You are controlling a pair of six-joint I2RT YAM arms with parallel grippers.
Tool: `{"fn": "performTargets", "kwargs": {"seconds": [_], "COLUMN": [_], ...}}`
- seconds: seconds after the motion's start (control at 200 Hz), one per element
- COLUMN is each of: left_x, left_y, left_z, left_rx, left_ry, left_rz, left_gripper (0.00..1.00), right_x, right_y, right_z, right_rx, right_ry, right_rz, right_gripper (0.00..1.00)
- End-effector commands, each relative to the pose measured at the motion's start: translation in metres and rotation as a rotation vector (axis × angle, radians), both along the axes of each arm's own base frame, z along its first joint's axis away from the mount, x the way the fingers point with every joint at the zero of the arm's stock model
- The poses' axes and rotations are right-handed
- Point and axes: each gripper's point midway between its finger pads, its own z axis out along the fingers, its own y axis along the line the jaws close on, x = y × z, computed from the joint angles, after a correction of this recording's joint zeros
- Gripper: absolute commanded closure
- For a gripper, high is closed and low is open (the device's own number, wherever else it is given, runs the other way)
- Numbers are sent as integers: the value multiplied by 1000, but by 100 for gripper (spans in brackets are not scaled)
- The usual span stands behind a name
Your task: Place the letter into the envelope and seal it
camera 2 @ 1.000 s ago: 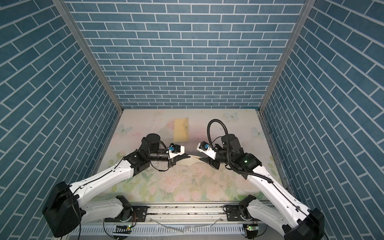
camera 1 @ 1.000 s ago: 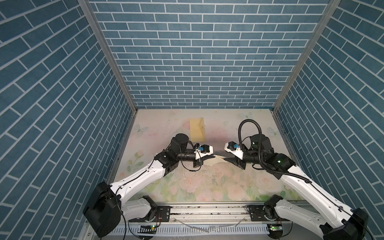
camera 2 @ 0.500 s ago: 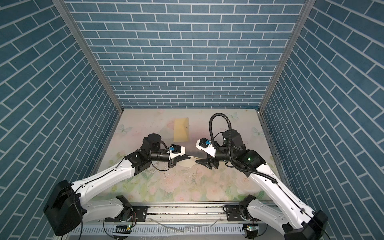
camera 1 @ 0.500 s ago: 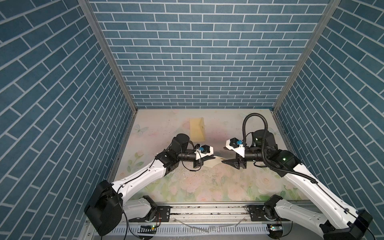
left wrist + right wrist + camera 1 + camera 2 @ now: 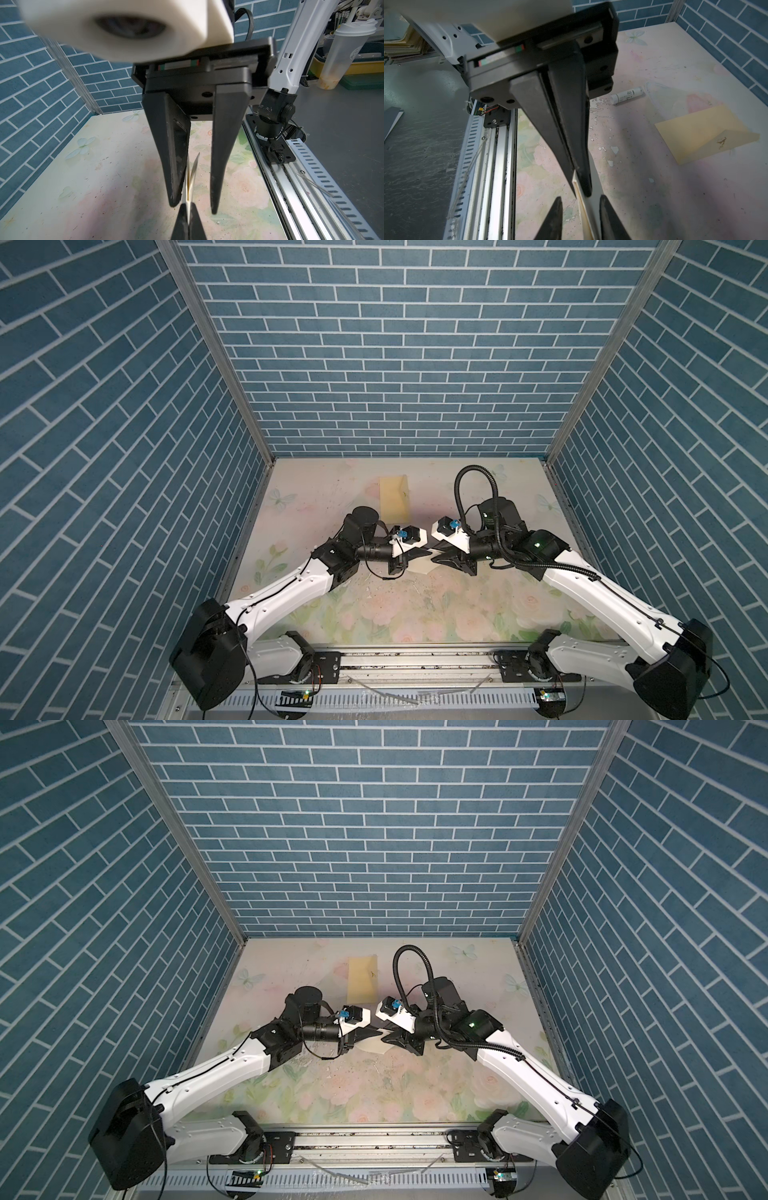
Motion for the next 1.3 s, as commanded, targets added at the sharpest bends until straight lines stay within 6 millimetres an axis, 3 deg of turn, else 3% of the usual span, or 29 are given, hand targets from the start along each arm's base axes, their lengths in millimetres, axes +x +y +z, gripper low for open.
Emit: {"fn": "performTargets", "kwargs": {"seconds": [0.0, 0.21, 0.5, 0.725, 0.81, 1.045, 1.12, 1.295], "left_x": [4, 4, 5, 5, 4, 3, 5, 7], "left_y": [-3, -3, -2, 1, 1, 3, 3, 5], "left_z": [11, 9, 6, -3, -4, -6, -9, -13], "left_rx": [-25, -20, -8, 6, 4, 5, 11, 17], "left_ry": [-12, -9, -13, -16, -20, -17, -14, -14], "left_rz": [-3, 2, 6, 15, 13, 17, 26, 38], "left_gripper": [100, 100, 93, 94, 100, 100, 93, 95], "right_x": [5, 7, 5, 3, 2, 3, 2, 1], "right_y": [4, 1, -5, -9, -10, -12, -14, -17], "right_z": [17, 11, 12, 20, 24, 27, 28, 28], "right_rx": [14, -1, 4, 38, 47, 57, 63, 64], "right_ry": [-60, -74, -128, -171, -177, -198, -206, -212], "right_rz": [7, -2, -6, -10, -11, -23, -23, -29], "right_gripper": [82, 100, 100, 100, 100, 100, 100, 100]}}
